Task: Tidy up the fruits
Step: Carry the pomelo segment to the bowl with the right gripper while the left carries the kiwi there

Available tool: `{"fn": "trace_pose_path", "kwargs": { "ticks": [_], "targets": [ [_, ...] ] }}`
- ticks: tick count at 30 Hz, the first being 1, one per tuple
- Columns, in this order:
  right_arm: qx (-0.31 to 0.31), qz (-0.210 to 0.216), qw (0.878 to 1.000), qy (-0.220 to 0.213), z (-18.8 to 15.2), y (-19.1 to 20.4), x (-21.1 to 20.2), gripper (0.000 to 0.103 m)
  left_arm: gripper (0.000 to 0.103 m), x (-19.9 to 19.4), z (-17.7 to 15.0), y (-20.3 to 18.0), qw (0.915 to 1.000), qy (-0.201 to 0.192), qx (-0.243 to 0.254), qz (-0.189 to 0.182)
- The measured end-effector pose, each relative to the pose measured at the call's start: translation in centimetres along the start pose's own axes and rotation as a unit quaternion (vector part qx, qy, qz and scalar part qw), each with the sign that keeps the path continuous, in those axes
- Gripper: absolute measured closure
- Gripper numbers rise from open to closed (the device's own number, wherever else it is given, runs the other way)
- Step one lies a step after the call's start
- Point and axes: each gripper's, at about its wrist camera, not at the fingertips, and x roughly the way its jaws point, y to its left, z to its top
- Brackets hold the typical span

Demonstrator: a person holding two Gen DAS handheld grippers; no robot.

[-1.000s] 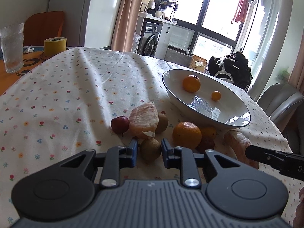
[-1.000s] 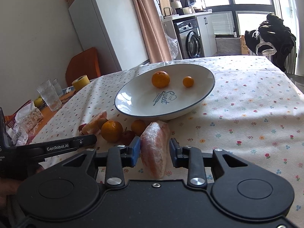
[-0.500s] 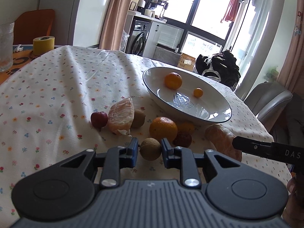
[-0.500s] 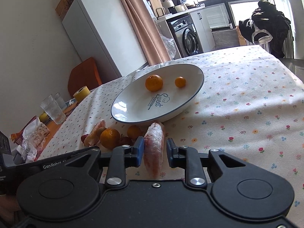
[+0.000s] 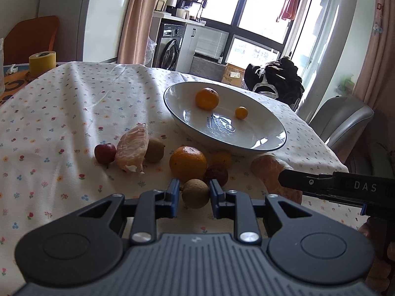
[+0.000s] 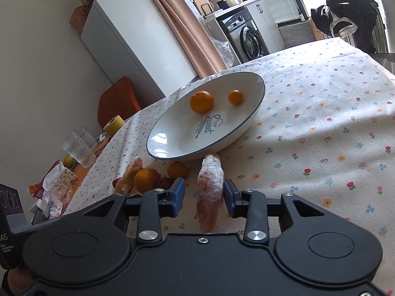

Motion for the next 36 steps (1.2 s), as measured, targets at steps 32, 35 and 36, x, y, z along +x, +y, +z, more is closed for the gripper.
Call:
{"fn": "trace_pose_path", "kwargs": {
  "ticks": [32, 35, 36],
  "targets": [
    [-0.07, -0.012, 0.997, -0.017, 1.2, 4.4, -1.4, 0.08, 0.079, -3.8, 1.2, 0.9, 0.9984, -0.053, -0.016, 0.008],
    [-0.073, -0.012, 0.997, -0.02, 1.5, 4.7, -1.4, 0.08, 0.079, -3.9, 1.4, 1.1, 0.9983, -0.056, -0.018, 0.007],
    [-0.075, -0.012, 0.997, -0.022, 1.6, 4.8, -1.4, 0.08, 0.079, -3.9, 1.5, 1.1, 0.9982, -0.056, -0.018, 0.008]
  ]
}}
